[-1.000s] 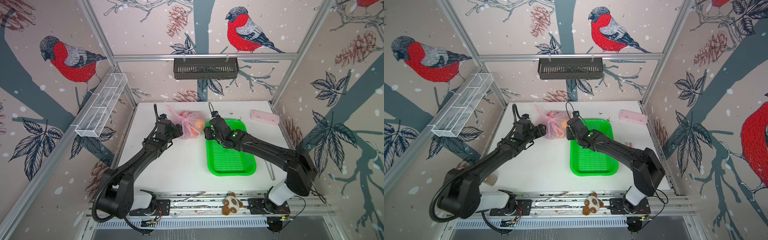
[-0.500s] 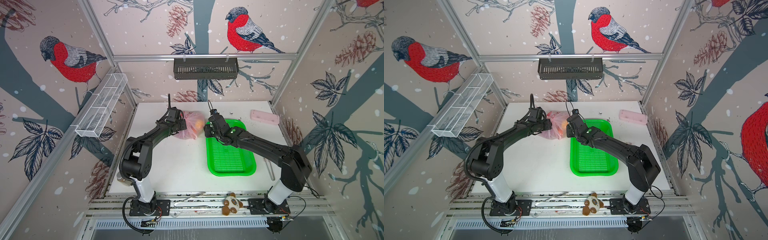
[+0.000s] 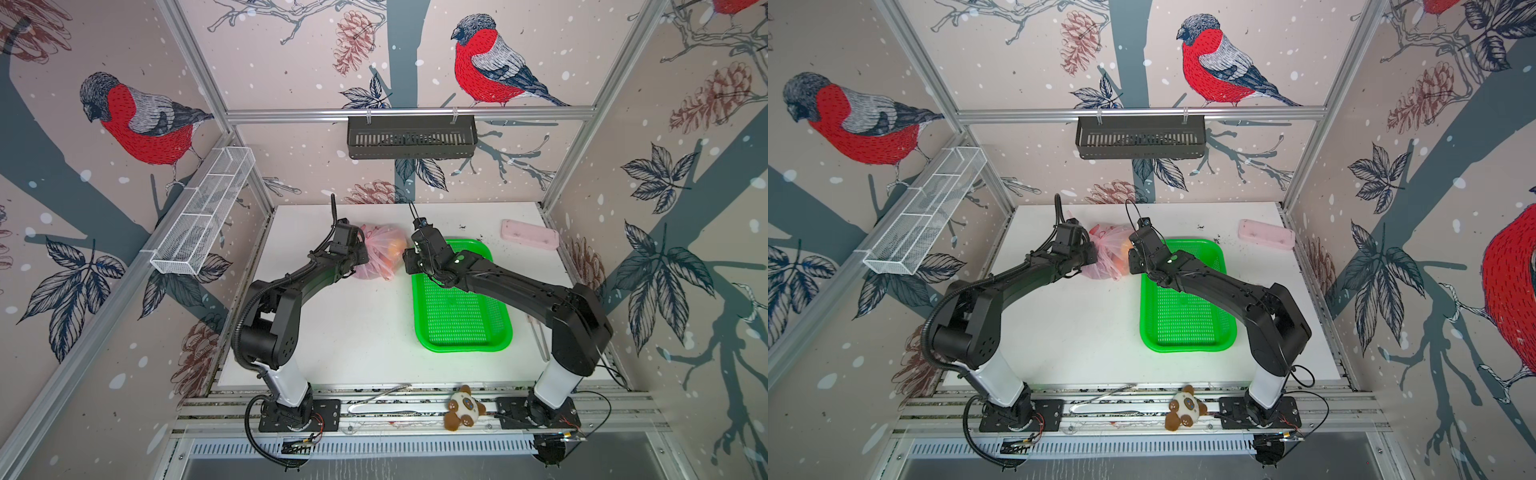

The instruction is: Untie the knot of the plastic bag and take out the fruit

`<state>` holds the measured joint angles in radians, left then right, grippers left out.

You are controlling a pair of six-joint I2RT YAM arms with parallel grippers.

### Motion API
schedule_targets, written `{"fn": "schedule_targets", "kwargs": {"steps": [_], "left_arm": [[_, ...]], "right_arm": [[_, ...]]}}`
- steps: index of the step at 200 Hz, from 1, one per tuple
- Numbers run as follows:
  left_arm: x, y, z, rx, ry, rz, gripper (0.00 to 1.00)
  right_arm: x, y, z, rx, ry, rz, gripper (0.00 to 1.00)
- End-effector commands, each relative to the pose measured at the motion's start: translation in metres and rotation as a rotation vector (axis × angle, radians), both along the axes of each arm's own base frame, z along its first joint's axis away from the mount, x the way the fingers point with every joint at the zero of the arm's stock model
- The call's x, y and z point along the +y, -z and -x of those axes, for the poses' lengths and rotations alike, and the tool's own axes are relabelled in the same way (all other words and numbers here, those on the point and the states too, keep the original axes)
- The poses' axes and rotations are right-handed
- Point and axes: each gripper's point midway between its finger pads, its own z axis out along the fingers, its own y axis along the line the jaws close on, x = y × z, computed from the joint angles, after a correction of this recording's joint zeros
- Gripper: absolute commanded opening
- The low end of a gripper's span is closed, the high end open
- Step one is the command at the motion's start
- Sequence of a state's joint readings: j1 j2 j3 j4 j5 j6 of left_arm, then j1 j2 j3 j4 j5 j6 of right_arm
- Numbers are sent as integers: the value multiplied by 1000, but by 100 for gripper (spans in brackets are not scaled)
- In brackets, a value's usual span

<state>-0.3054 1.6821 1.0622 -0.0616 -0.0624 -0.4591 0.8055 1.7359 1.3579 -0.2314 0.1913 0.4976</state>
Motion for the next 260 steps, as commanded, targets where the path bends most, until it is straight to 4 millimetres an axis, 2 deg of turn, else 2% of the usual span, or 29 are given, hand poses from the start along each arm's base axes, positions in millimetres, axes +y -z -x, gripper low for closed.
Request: {"fn": "schedule_targets", "kwargs": {"steps": [1,27,61,93,106,126,169,201,226,260], "left_arm": [[11,-7,19,-18,-52,17,0],[22,-7,57,-10,-70,48,0],[35,-3,106,3,-93,91,0],[54,-6,130,-70,-148,85,0],[61,-12,133,-115,-173,79,0],[64,-17,132,-136,-182,71,0],[63,-10,126,-105,-196,64,0],[63,-9,125,-110,-189,55,0],[63,-10,125,-122,-191,62,0],[63,-11,124,-135,-190,70,0]], "right_arm": [[8,-10,-1,-39,-19,1,47],[19,-15,6,-53,-53,15,47],[47,-23,32,-105,-171,73,52],[79,-21,55,-176,-342,181,59],[91,-16,59,-189,-402,224,62],[106,-9,53,-207,-463,269,65],[135,15,44,-221,-603,363,72],[154,29,43,-217,-693,367,73],[161,37,32,-205,-693,372,72],[172,52,29,-188,-710,353,70]]}}
